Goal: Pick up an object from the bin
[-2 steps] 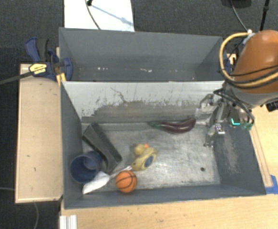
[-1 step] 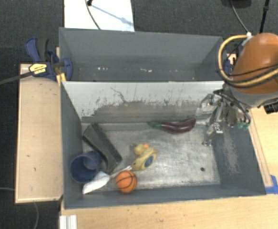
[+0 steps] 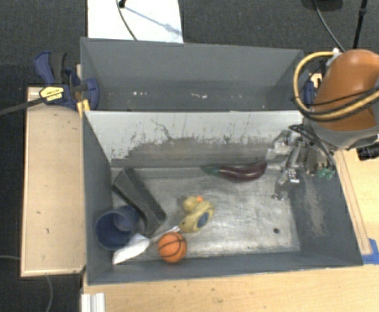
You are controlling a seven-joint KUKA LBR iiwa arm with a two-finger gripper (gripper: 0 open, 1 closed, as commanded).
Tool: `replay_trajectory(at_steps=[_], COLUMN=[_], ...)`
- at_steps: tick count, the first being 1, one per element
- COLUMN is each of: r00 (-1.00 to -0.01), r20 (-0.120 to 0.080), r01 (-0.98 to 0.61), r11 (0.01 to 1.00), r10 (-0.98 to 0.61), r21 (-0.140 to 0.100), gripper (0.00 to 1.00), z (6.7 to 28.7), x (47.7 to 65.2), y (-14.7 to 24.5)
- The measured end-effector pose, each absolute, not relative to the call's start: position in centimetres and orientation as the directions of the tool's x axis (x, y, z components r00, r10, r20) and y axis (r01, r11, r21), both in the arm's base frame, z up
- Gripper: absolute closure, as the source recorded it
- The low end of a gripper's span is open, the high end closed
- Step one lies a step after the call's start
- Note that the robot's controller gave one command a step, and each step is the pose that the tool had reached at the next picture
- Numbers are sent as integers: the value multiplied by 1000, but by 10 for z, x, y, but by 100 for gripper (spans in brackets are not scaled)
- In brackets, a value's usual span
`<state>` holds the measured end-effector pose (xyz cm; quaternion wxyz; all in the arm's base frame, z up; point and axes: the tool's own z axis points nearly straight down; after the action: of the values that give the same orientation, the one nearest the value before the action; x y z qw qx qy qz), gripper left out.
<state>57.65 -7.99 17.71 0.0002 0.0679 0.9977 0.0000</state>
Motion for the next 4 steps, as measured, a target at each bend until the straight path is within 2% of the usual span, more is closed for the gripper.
replay_trajectory(at_steps=[1,2,3,4], r00=[-964,-977,-937,-937], r20=[-1,-9,-18,-18], r01=[267,214,350,349], r11=[964,977,937,937], r10=[267,214,350,349], r21=[0,2,4,4], gripper=[0,0,100,100], z=[184,126,75,75], x=[575,590,593,593], y=[-55,-31,-74,-74])
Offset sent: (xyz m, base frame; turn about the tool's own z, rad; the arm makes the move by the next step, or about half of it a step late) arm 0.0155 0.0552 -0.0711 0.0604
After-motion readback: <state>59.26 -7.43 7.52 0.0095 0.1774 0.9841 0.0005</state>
